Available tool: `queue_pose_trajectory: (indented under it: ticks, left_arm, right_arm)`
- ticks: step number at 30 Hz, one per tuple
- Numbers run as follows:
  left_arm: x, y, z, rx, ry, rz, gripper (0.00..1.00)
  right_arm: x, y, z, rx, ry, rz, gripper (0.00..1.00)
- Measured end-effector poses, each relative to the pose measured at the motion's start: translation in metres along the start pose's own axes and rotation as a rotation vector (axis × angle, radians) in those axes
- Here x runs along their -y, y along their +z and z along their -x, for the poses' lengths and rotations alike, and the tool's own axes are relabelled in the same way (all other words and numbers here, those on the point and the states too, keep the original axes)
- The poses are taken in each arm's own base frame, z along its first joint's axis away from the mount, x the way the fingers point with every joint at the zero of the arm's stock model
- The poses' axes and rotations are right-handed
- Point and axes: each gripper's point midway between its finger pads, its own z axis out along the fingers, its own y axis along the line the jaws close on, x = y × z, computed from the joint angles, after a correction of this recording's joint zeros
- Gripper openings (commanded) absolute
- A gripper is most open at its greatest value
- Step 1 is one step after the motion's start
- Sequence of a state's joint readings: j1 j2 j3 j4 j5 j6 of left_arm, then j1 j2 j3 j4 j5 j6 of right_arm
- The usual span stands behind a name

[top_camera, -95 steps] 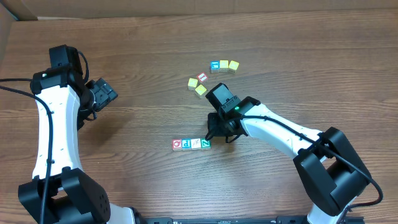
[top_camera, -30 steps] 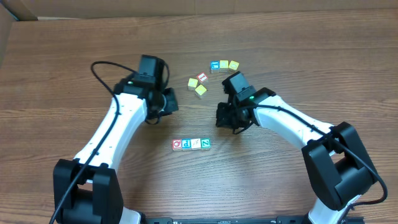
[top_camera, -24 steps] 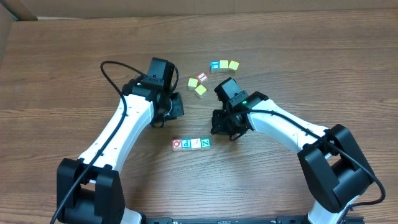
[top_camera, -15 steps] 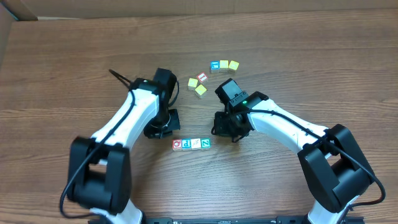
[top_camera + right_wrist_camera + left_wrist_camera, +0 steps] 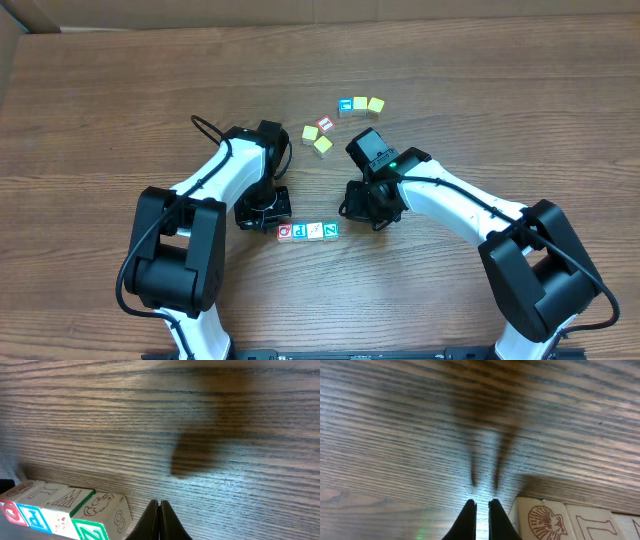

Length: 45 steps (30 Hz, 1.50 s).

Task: Flip 4 blocks

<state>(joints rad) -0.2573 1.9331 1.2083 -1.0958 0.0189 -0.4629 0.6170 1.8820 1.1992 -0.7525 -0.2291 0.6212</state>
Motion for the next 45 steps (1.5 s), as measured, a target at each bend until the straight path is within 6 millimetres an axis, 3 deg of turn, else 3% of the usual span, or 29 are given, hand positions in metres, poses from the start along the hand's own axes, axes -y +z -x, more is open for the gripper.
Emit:
queue_pose_trajectory:
  ticks: [5, 8, 13, 16, 21, 24, 37, 45]
  left_arm:
    - [-0.022, -0.002, -0.001, -0.039, -0.033, 0.015, 0.04]
    - [-0.044, -0.006, 0.01, -0.032, -0.117, -0.015, 0.04]
    - [-0.069, -0.03, 0.023, 0.06, -0.212, -0.099, 0.04]
    - [-0.061, -0.035, 0.024, 0.136, -0.197, -0.151, 0.04]
    - [-0.036, 0.0, 0.01, 0.133, -0.105, -0.212, 0.04]
    - [-0.031, 0.011, 0.001, 0.114, -0.076, -0.222, 0.04]
    - [-0.025, 0.008, 0.01, 0.152, -0.068, -0.258, 0.04]
    - [-0.025, 0.008, 0.01, 0.152, -0.068, -0.258, 0.04]
  right_arm:
    - [0.0, 0.0, 0.0, 0.002, 0.003, -0.001, 0.04]
    - [0.002, 0.0, 0.001, 0.007, 0.004, -0.009, 0.04]
    - [0.004, 0.0, 0.0, 0.005, 0.018, -0.022, 0.04]
    - [0.006, 0.0, -0.001, 0.001, 0.032, -0.03, 0.04]
    - [0.002, 0.001, -0.005, -0.002, 0.033, -0.032, 0.04]
    - [-0.003, 0.003, -0.013, -0.014, 0.017, -0.038, 0.04]
    - [-0.024, 0.013, -0.064, -0.094, -0.061, -0.086, 0.04]
    - [-0.033, 0.018, -0.076, -0.045, -0.083, -0.133, 0.04]
